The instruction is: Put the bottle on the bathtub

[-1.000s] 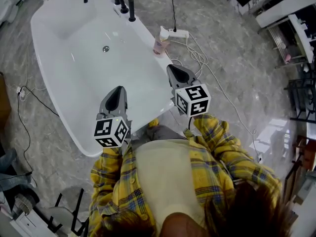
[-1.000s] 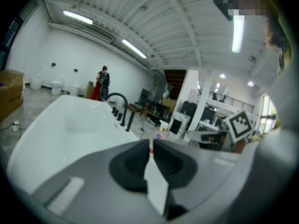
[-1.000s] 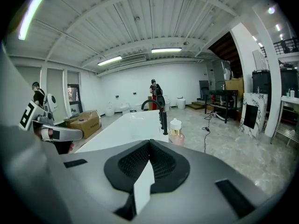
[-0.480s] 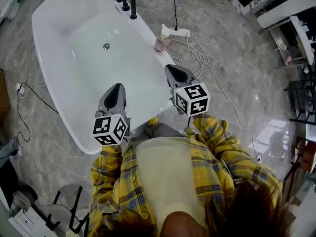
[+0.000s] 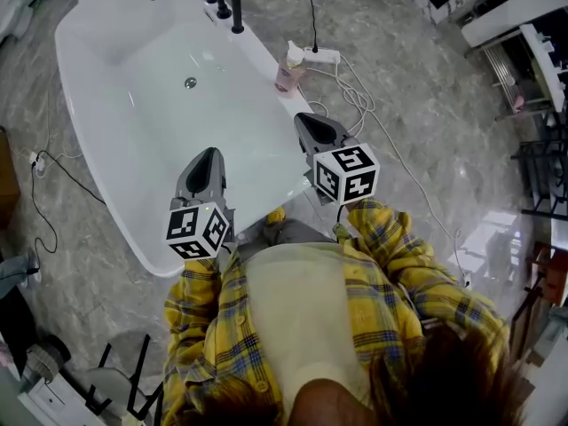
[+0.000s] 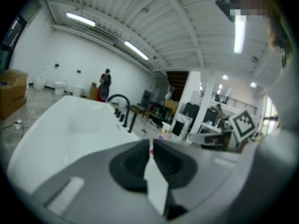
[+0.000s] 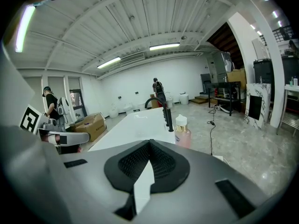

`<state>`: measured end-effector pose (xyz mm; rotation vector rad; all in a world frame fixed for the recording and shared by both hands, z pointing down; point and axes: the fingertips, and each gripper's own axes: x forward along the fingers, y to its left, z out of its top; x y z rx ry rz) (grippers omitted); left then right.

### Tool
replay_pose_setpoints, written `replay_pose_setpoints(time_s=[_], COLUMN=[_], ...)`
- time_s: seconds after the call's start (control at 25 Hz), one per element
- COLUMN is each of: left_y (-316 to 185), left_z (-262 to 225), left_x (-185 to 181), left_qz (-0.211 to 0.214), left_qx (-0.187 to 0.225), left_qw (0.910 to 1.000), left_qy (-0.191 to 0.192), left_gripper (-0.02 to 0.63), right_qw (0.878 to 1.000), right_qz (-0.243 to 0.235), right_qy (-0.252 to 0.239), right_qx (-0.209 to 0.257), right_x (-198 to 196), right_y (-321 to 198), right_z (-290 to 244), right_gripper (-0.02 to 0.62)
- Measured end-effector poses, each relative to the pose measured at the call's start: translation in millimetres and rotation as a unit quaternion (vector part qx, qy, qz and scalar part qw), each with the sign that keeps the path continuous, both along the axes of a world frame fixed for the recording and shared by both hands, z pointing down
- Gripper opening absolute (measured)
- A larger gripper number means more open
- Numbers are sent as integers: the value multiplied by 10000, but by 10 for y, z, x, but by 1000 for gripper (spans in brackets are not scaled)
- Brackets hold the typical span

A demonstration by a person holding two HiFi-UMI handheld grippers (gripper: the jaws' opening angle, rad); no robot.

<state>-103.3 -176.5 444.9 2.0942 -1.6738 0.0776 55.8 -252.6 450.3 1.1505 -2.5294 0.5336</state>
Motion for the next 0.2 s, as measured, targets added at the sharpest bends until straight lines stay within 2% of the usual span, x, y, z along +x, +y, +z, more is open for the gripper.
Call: replay_pose_setpoints(time_s=[0.2], left_y=[-32], left_z=[5], left_x=[13], left_qz=[4], left_qx=[1], left_qw=[10000], left_qy=[15], left_gripper=[28], right_qw=[10000], right_qz=[-40], right_qy=[23], right_qx=[14], right_x=[-14], right_y=[-29], right_z=[-7], right_gripper=[14])
